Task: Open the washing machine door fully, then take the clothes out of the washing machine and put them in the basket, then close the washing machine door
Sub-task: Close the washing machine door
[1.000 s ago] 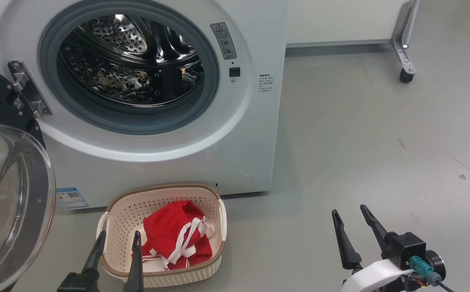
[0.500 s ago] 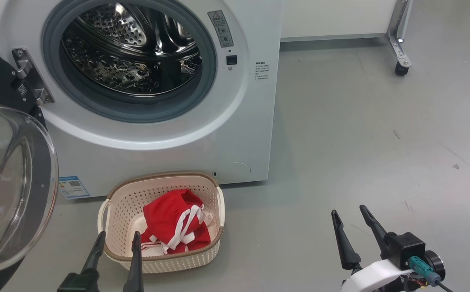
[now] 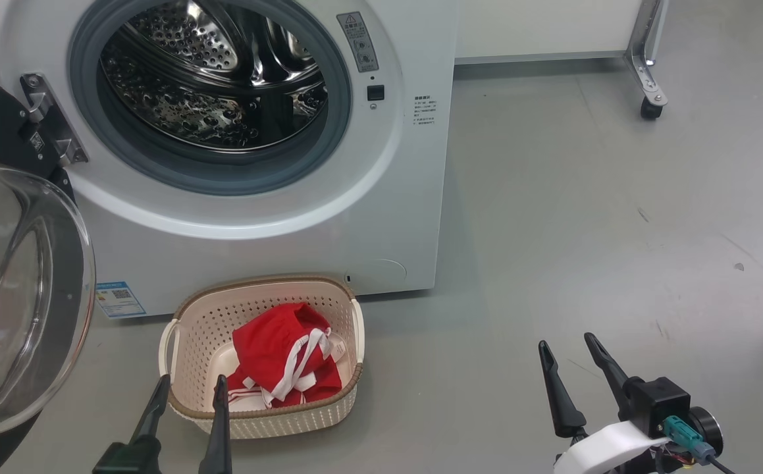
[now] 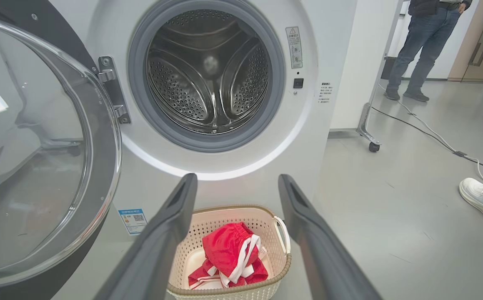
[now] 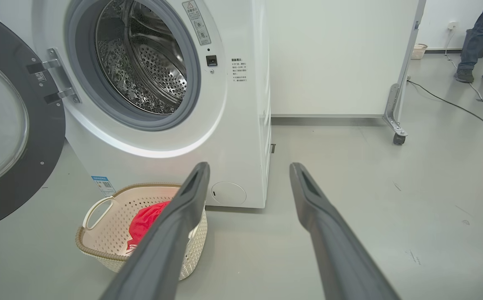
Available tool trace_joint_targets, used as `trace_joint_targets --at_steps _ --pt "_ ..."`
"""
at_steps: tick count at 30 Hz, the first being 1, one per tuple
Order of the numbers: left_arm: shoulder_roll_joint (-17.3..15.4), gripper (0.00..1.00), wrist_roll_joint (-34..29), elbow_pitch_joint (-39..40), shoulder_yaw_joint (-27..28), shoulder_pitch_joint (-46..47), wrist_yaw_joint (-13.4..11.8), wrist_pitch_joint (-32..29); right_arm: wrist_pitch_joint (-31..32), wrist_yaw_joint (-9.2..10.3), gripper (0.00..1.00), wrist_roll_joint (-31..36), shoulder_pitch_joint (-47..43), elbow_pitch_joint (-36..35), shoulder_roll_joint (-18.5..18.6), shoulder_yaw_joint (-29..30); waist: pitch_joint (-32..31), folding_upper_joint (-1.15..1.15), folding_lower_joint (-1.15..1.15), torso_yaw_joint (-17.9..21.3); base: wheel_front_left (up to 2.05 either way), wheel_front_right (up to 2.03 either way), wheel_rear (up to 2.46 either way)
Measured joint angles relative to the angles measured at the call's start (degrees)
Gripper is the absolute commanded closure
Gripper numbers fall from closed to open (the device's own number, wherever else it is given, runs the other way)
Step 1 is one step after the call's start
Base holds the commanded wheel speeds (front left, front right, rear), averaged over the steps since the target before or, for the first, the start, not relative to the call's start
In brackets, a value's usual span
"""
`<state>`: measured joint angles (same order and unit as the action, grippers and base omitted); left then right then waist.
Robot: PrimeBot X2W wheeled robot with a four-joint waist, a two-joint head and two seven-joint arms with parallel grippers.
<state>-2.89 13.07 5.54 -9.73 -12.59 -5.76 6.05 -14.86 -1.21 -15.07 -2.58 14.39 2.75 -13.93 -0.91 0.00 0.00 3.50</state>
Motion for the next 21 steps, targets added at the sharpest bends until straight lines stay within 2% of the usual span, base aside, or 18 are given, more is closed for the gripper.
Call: trace_joint_targets --at_steps 13,21 --pt "0.0 0.0 -0.1 0.5 -0.1 0.0 -0.1 0.0 0.0 0.37 0.0 0.0 0.0 0.0 0.2 0.1 0.2 0.0 0.0 -0.5 0.0 0.0 0.0" --pt "0.0 0.0 -0.1 0.5 -0.5 0.1 -0.2 -0.2 0.0 0.88 0.0 0.0 0.0 -0.6 1.0 0.9 0.5 0.0 0.0 -2.5 0.0 0.0 0.0"
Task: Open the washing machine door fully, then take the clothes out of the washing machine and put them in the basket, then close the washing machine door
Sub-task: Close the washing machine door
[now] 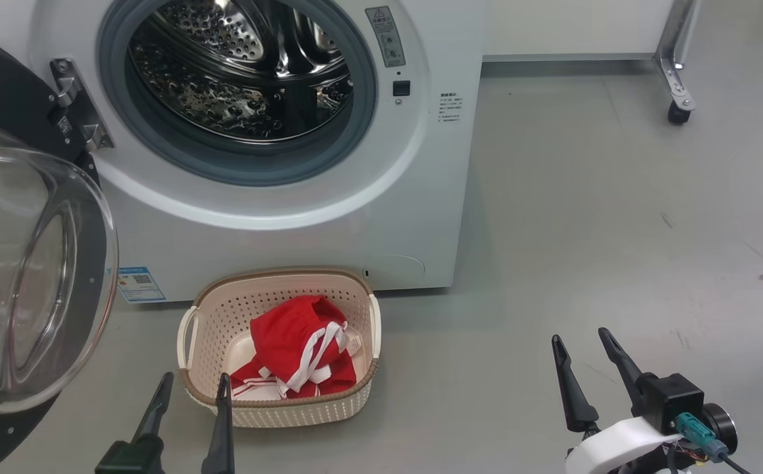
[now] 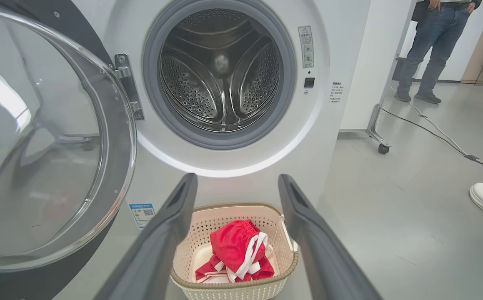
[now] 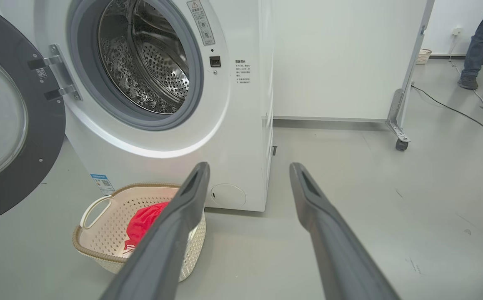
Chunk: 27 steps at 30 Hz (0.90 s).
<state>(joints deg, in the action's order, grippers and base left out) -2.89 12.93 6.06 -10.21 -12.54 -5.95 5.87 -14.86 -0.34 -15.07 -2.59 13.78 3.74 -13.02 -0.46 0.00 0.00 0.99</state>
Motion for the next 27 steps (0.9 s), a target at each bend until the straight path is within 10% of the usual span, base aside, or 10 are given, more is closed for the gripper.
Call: trace_joint_targets --at_steps 27 --pt "0.0 0.0 0.1 0.0 2.3 0.5 -0.3 0.8 0.9 -0.1 0.0 0.0 -0.2 -1.4 1.2 -0.5 -0.3 0.0 0.0 -17.9 0.0 0.0 0.0"
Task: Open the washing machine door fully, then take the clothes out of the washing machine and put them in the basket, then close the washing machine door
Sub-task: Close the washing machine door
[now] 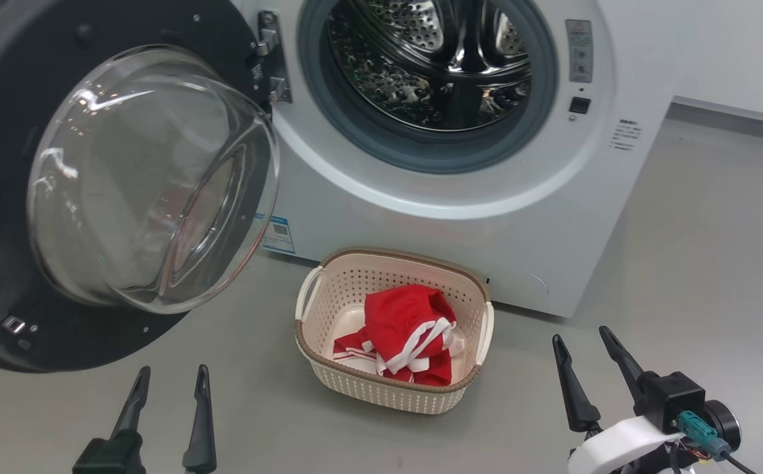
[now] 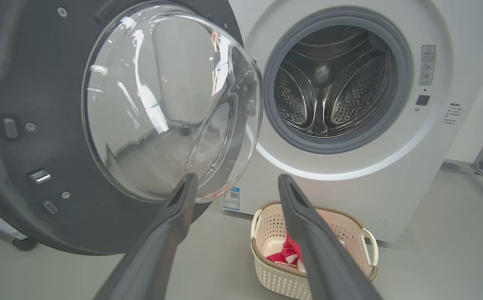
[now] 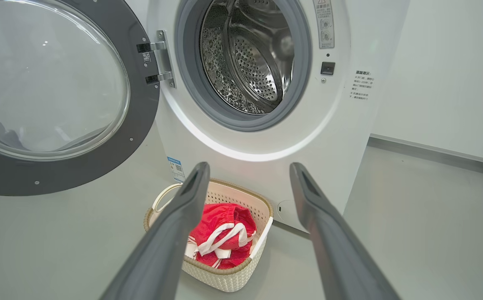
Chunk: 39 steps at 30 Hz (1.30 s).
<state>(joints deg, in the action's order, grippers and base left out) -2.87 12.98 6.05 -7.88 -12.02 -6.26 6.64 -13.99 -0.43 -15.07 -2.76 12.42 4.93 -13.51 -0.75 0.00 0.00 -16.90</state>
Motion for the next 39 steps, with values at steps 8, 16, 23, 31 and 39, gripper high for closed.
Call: trace_joint_targets --at_steps 8,16,23,31,39 --pt "0.0 0.0 0.1 0.0 0.2 0.0 -0.1 0.0 0.1 0.02 0.0 -0.1 -0.3 -0.3 -0.4 -0.2 -0.3 0.0 0.0 -6.4 0.0 0.0 0.0" --pt "0.0 0.0 0.2 0.6 1.6 0.0 -0.1 0.3 0.6 -0.09 0.0 -0.1 -0.2 -1.0 -0.9 -2.3 0.1 0.0 0.0 -11.6 0.0 0.0 0.0" --pt "0.0 0.0 1.3 1.0 2.2 0.0 -0.1 1.3 1.2 -0.48 0.0 0.0 0.1 -0.9 -0.9 -2.6 1.9 0.0 0.0 -13.0 0.0 0.0 0.0" --pt "0.0 0.0 1.7 1.0 2.3 -0.1 -0.5 1.8 1.3 -0.63 0.0 0.1 1.1 -0.9 -0.8 -2.8 2.8 0.0 0.0 -13.4 0.0 0.0 0.0" --pt "0.0 0.52 2.0 1.0 2.2 -0.1 -0.5 2.4 1.3 -0.66 0.0 0.1 1.1 -0.6 -0.7 -2.8 2.9 0.0 0.0 -13.5 0.0 0.0 0.0"
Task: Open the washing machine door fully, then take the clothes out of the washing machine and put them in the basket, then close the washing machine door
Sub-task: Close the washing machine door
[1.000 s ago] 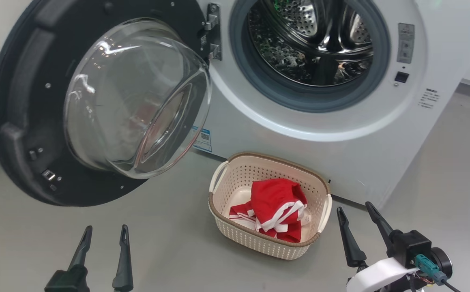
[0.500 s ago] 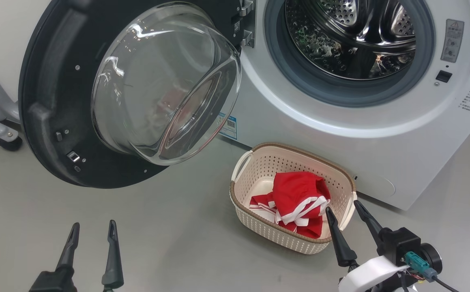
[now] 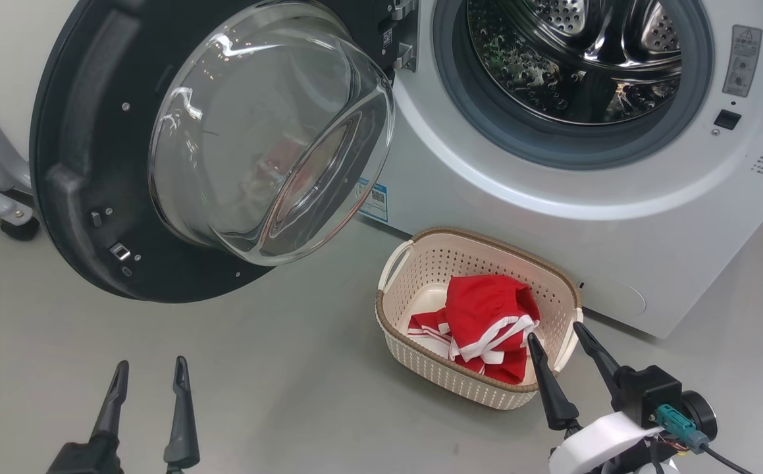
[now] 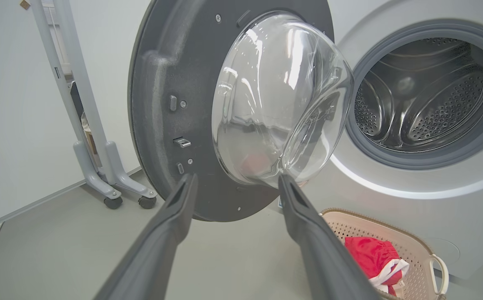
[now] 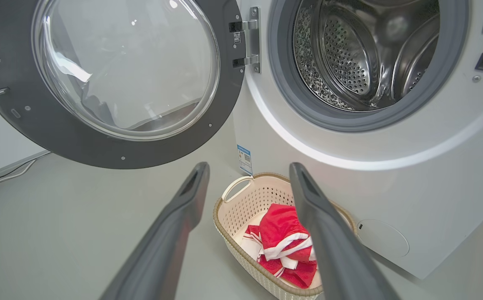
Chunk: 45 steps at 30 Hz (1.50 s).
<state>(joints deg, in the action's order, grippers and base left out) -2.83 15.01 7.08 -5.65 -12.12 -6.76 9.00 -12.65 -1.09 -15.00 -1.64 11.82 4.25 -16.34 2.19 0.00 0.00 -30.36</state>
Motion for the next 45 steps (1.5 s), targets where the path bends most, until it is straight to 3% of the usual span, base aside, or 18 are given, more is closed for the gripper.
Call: trace_joint_targets --at_steps 1,2,8,12,20,26,31,39,45 --pt "0.0 0.93 0.0 0.0 0.0 0.0 0.0 0.0 0.0 0.0 0.0 0.0 0.0 0.1 0.0 0.0 0.0 0.0 0.0 0.0 0.0 0.0 0.0" --pt "0.0 1.0 0.1 0.0 -0.1 0.0 0.0 0.0 0.0 0.0 0.0 0.0 0.0 0.1 0.0 0.0 0.0 0.0 0.0 0.0 0.0 0.0 0.0" --pt "0.0 1.0 1.1 0.3 -0.5 0.0 0.0 0.2 0.3 -0.02 0.0 0.0 0.1 0.3 0.0 -0.2 0.0 0.0 0.0 0.0 0.0 0.0 0.0" --pt "0.0 1.0 7.4 1.5 -1.8 0.0 1.1 0.7 0.3 -0.02 0.0 0.0 0.3 0.5 0.0 -0.3 0.0 0.0 0.0 0.0 0.0 0.0 0.0" --pt "0.1 1.0 37.5 7.1 -3.7 0.2 4.5 1.9 0.3 -0.01 0.0 0.0 0.3 0.6 0.0 -0.2 0.2 0.0 0.0 -0.1 0.0 0.0 0.0" --pt "0.1 1.0 54.2 14.1 -5.8 0.1 6.9 4.5 0.3 0.0 0.0 0.0 0.5 0.5 0.3 -0.1 0.7 0.0 0.0 -0.1 0.0 0.0 0.0" --pt "0.1 1.0 67.0 15.6 0.8 2.0 10.3 4.8 0.6 0.02 0.0 0.0 0.5 0.2 0.5 0.1 1.5 0.0 0.0 -0.2 0.0 0.0 0.0" --pt "-0.6 1.0 69.6 15.4 11.8 6.7 11.2 4.7 0.8 0.07 0.0 0.0 1.2 -0.4 1.2 0.4 2.5 0.0 0.0 -0.4 0.0 0.0 0.0" --pt "-5.1 1.0 75.4 11.6 17.2 12.2 11.3 2.1 1.3 0.07 0.0 0.0 1.5 -0.9 1.8 0.5 3.6 0.0 0.0 -0.4 0.0 0.0 0.0"
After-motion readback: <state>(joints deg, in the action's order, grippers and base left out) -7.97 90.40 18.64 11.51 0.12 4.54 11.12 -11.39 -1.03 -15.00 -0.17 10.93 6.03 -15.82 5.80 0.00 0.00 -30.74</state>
